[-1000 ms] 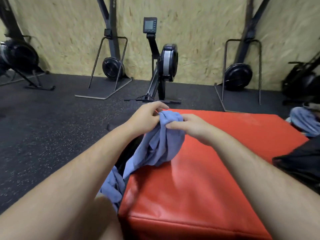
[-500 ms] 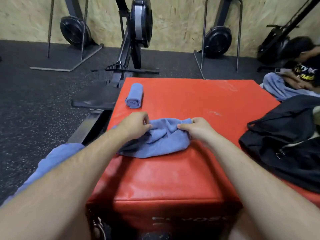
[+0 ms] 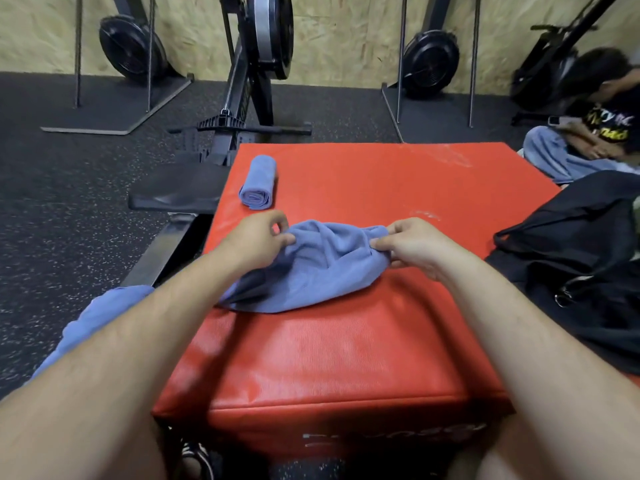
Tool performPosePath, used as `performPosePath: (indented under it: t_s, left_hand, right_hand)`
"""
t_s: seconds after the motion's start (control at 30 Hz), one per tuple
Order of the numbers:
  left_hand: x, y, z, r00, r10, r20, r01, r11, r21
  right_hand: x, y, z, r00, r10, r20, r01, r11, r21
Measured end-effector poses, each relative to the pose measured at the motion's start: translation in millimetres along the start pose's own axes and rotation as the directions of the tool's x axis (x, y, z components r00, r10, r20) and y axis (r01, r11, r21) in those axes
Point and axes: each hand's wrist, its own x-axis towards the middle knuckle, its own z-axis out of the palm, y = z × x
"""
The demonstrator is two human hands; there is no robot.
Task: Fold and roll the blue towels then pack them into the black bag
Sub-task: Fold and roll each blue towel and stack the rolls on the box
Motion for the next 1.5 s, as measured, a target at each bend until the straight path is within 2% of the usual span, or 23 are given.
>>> performPosePath:
  t_s: [0.1,0.17,0.2,0.27,0.33,0.43,0.5,0.57,0.63,0.83,0.9,1.0,1.03,1.1,1.23,1.37,1.43,1.5]
  left_hand:
    - [6.1,-6.4,-21.5,0.981,-0.071,-0.182,0.052,0.993,-0.105]
    - [7.4,-11.9,-34.4,0.956,-0.165,-0.241,0.079,0.941,-0.330]
    - [7.9,-15.0,-39.8,0.943,-0.225,-0.247,0.089,0.882,-0.464]
    - [6.9,-16.8,-50.3,0.922,-0.331,-0.202,0.116,0.731,-0.672]
    - [4.7,-16.7,-59.6,0.925,-0.368,-0.093,0.145,0.569,-0.810]
    - [-0.6,-17.3,-70.7,0.929,-0.369,0.034,0.183,0.378,-0.907]
    - [-7.9,-15.4,-75.8,0.936,-0.353,0.008,0.138,0.343,-0.929]
    - [-15.2,-15.1,-79.3,0.937,-0.340,-0.082,0.060,0.387,-0.920]
    - [-23.4,-16.5,-82.2,0.946,-0.281,-0.159,0.001,0.496,-0.868]
    - [-30.2,7.4,-123.0,0.932,-0.205,-0.298,-0.110,0.624,-0.774]
    - [-29.2,23.0,-144.3,0.917,-0.194,-0.349,-0.166,0.609,-0.776]
    - [-26.8,45.4,-174.8,0.914,-0.205,-0.350,-0.232,0.443,-0.866]
    - [-26.4,51.3,-182.9,0.914,-0.202,-0.352,-0.246,0.415,-0.876]
    - [-25.5,59.6,-194.3,0.912,-0.197,-0.361,-0.258,0.409,-0.875]
    - [-22.5,63.3,-208.8,0.916,-0.178,-0.360,-0.253,0.442,-0.861]
    - [-23.2,55.3,-218.8,0.909,-0.143,-0.391,-0.260,0.538,-0.802]
    - [-23.2,49.1,-220.7,0.881,-0.149,-0.450,-0.273,0.617,-0.738]
    - [-25.4,46.6,-221.1,0.860,-0.148,-0.489,-0.272,0.678,-0.683]
  right_hand:
    - [4.1,5.6,-9.4,0.994,-0.036,-0.100,0.034,0.999,-0.017]
    - [3.2,3.7,-12.4,0.988,-0.061,-0.142,0.065,0.998,0.026]
    - [2.0,1.6,-13.3,0.982,-0.072,-0.173,0.085,0.994,0.066]
    - [2.0,-1.3,-14.9,0.957,-0.080,-0.279,0.121,0.984,0.132]
    - [-1.4,-6.7,-16.3,0.931,-0.079,-0.355,0.164,0.963,0.216]
    - [-9.5,-16.6,-18.5,0.964,-0.065,-0.257,0.185,0.860,0.476]
    - [-20.1,-25.9,-21.3,0.984,-0.090,-0.154,0.166,0.782,0.601]
    - [-31.2,-32.2,-24.4,0.986,-0.145,-0.084,0.164,0.729,0.664]
    - [-42.3,-38.6,-29.2,0.975,-0.213,-0.065,0.204,0.737,0.644]
    - [-54.5,-75.1,-55.9,0.918,-0.338,-0.206,0.391,0.857,0.335]
    - [-56.4,-98.1,-65.3,0.890,-0.358,-0.283,0.430,0.865,0.257]
    - [-59.9,-132.8,-79.1,0.851,-0.370,-0.374,0.470,0.853,0.225]
    - [-60.7,-142.4,-83.0,0.841,-0.366,-0.397,0.476,0.851,0.223]
    - [-63.7,-157.1,-88.5,0.842,-0.338,-0.420,0.462,0.854,0.239]
    - [-69.2,-174.7,-94.3,0.878,-0.314,-0.360,0.434,0.839,0.328]
    - [-77.3,-180.7,-101.9,0.924,-0.344,-0.170,0.383,0.809,0.446]
    - [-78.6,-178.6,-104.5,0.921,-0.355,-0.162,0.390,0.812,0.435]
    - [-79.0,-175.0,-104.2,0.906,-0.365,-0.216,0.422,0.832,0.361]
